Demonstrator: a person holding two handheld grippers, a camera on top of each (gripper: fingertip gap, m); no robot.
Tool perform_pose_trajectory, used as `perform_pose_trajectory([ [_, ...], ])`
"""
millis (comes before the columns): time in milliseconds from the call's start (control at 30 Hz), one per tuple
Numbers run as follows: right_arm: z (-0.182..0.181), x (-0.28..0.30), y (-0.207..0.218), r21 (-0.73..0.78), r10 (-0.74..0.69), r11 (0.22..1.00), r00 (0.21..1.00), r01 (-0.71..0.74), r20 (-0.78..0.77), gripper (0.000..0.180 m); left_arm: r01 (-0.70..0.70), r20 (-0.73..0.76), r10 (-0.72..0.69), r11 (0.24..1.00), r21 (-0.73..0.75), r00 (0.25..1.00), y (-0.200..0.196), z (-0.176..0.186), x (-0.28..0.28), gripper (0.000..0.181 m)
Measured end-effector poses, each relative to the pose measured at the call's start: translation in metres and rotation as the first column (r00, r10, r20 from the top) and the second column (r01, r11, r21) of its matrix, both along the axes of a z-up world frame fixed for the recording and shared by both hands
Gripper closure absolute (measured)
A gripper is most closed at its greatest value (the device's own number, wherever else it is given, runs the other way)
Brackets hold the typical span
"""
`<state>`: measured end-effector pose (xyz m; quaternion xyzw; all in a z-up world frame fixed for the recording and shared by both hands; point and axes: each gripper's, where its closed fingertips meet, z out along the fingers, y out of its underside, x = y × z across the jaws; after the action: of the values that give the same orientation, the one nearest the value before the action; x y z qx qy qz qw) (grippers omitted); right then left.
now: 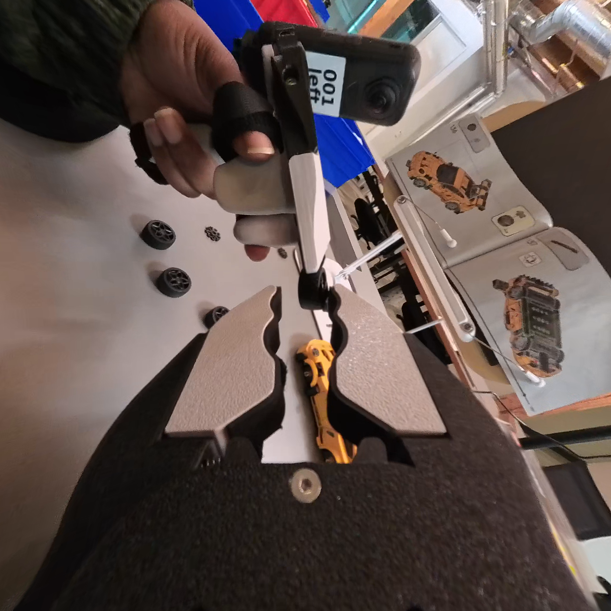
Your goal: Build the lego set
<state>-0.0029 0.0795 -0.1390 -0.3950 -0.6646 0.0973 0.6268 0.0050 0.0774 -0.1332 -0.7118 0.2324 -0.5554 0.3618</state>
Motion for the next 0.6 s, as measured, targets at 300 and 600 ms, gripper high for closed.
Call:
perform_pose_trajectory([
  [300, 0.016, 0.001, -0.004, 0.045, 0.005, 0.999, 0.997, -0.002, -0.082, 0.165, 0.002, 0.051, -0.004, 0.999, 0.053, 0.999, -0.003, 0.010, 0.002, 0.159],
  [600, 0.028, 0.003, -0.008, 0.066, 0.020, 0.998, 0.990, -0.011, -0.141, 0.166, 0.021, 0.174, -0.018, 1.000, -0.018, 0.985, -0.006, 0.021, 0.006, 0.159],
])
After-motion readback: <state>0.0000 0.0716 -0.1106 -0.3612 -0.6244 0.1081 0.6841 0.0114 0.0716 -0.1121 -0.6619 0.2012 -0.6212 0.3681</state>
